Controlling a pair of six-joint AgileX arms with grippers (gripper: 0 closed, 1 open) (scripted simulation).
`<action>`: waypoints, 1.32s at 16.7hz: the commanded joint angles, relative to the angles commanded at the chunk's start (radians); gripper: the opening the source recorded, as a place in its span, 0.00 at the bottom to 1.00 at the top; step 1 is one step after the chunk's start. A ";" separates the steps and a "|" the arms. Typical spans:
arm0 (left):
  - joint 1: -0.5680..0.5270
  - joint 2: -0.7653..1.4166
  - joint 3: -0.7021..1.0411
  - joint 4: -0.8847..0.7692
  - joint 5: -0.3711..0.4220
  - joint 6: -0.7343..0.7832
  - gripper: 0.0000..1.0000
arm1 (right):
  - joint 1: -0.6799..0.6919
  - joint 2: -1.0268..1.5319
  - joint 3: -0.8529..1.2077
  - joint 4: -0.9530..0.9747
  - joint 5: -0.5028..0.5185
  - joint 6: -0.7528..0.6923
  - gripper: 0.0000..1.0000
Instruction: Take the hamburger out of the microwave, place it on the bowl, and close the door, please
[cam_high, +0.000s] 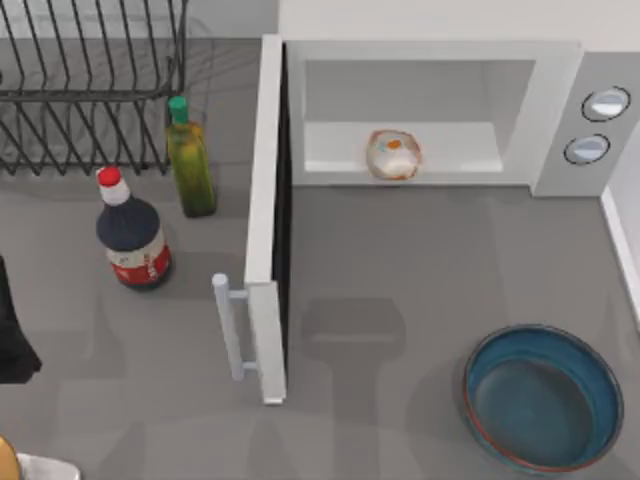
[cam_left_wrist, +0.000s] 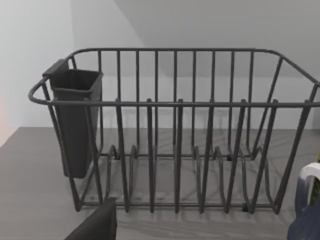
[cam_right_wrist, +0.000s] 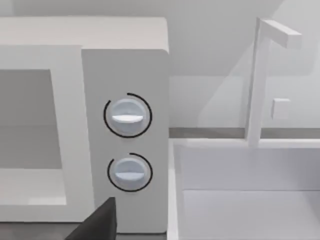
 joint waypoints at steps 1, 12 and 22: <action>0.000 0.000 0.000 0.000 0.000 0.000 1.00 | 0.005 0.020 0.009 0.007 0.005 0.002 1.00; 0.000 0.000 0.000 0.000 0.000 0.000 1.00 | 0.198 0.793 0.378 0.275 0.190 0.086 1.00; 0.000 0.000 0.000 0.000 0.000 0.000 1.00 | 0.466 1.858 0.895 0.649 0.453 0.201 1.00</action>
